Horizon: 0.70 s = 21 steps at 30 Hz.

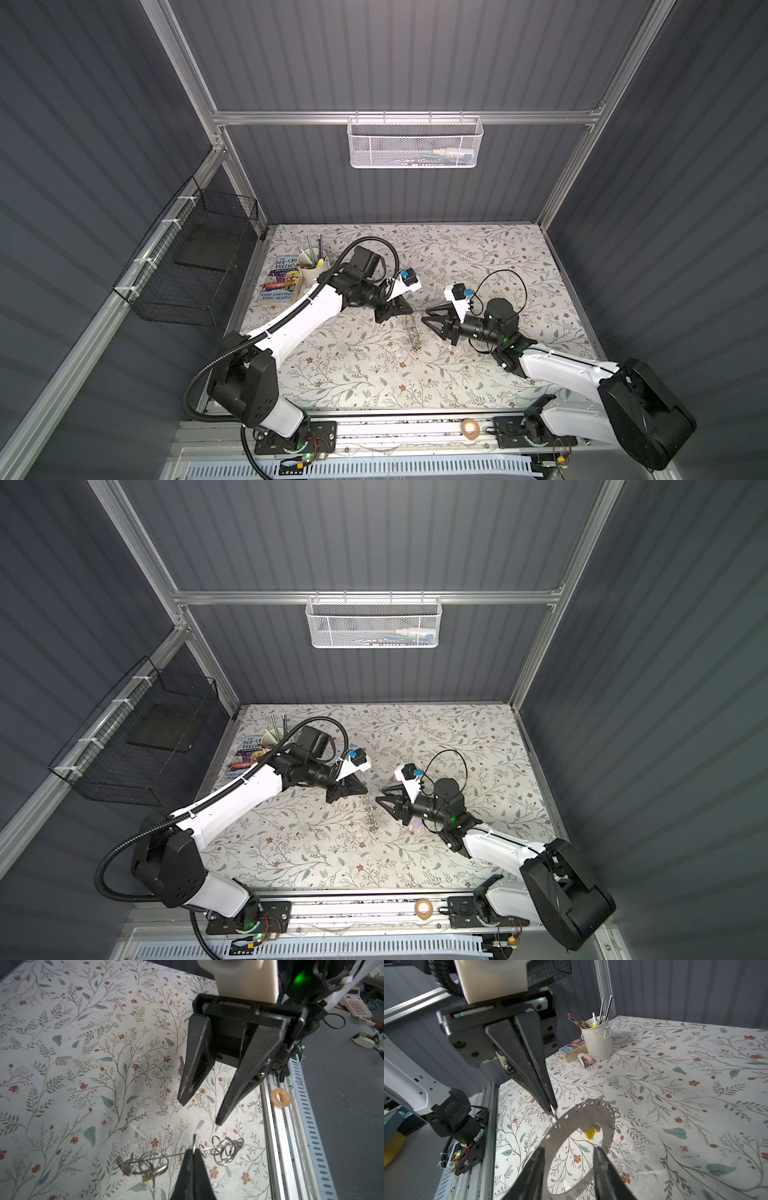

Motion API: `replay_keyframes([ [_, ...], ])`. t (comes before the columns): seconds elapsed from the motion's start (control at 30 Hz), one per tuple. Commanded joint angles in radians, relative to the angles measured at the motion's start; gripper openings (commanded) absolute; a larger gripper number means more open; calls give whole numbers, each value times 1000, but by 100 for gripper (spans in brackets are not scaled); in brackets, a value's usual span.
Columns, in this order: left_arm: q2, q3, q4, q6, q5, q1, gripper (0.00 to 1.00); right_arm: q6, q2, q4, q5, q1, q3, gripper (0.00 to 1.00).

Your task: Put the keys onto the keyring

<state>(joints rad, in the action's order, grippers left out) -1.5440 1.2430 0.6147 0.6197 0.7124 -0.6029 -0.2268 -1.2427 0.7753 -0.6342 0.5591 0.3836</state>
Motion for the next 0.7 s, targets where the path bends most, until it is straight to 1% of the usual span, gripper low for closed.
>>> replay_keyframes([
  [0.0, -26, 57, 121, 68, -13, -21, 0, 8, -9, -13, -32, 2, 25, 41],
  [0.17, -28, 52, 89, 59, -11, -31, 0, 8, -30, -27, -57, 8, 42, 37],
  [0.5, -31, 39, 68, 51, -2, -39, 0, 30, -49, -71, -69, 25, 69, 32],
  [0.6, -34, 38, 62, 47, 3, -41, 0, 33, -55, -79, -69, 30, 73, 28],
  [0.67, -36, 38, 59, 46, 5, -43, 0, 33, -58, -80, -71, 31, 75, 23],
])
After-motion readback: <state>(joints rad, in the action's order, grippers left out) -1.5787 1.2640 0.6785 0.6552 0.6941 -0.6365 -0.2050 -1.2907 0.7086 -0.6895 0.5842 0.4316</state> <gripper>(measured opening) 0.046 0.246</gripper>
